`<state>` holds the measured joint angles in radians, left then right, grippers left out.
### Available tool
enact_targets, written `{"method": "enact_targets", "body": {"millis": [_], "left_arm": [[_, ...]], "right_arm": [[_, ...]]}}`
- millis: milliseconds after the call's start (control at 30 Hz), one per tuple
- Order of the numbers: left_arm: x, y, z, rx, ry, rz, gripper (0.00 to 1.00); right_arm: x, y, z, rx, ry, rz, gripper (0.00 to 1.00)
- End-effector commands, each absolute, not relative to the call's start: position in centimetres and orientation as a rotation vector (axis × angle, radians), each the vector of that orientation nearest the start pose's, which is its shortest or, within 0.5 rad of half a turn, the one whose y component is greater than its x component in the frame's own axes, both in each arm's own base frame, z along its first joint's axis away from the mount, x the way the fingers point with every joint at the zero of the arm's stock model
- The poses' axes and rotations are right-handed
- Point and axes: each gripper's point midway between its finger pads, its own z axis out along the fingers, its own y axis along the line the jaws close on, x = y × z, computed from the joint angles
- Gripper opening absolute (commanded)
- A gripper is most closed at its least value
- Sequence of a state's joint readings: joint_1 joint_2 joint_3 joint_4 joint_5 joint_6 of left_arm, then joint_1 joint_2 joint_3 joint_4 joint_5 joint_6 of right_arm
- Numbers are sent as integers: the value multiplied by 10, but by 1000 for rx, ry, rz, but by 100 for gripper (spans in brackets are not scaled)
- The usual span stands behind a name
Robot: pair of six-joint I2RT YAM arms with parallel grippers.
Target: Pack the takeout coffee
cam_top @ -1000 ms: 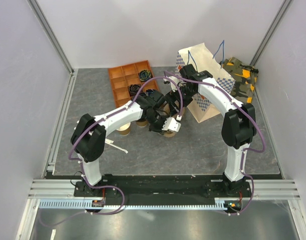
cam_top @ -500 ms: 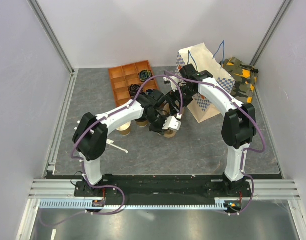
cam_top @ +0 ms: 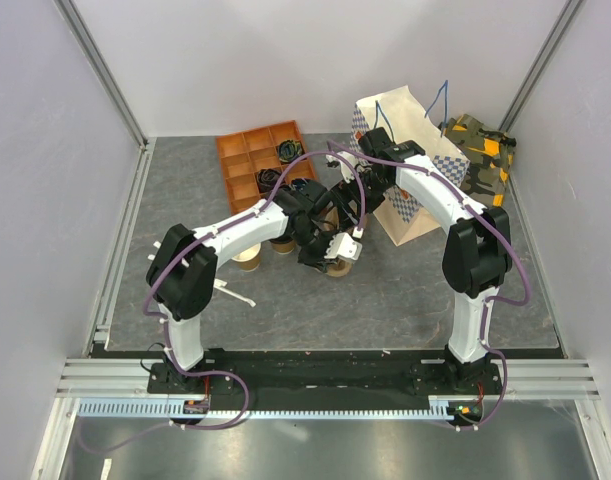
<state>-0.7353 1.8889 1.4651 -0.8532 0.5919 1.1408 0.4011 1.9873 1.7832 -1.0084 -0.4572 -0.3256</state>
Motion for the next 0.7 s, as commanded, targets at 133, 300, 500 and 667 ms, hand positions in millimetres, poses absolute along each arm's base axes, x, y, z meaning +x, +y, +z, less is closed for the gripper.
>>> {"method": "enact_targets", "body": {"millis": [133,300,500,667], "left_arm": [[254,-326,84,-2795,-1924,974,33],[255,-324,77,-2783,-1925,950,33],[251,-326,79,-2781,-1919,964,35],[247,-327,79,-2789,-1900,968,30]], "right_arm": [[375,230,146,-1073,2451,651,88],[375,229,146,-1074,2451,647,88],[375,229,145,-1074,2456,646,88],[376,229,144,-1073,2455,651,88]]}}
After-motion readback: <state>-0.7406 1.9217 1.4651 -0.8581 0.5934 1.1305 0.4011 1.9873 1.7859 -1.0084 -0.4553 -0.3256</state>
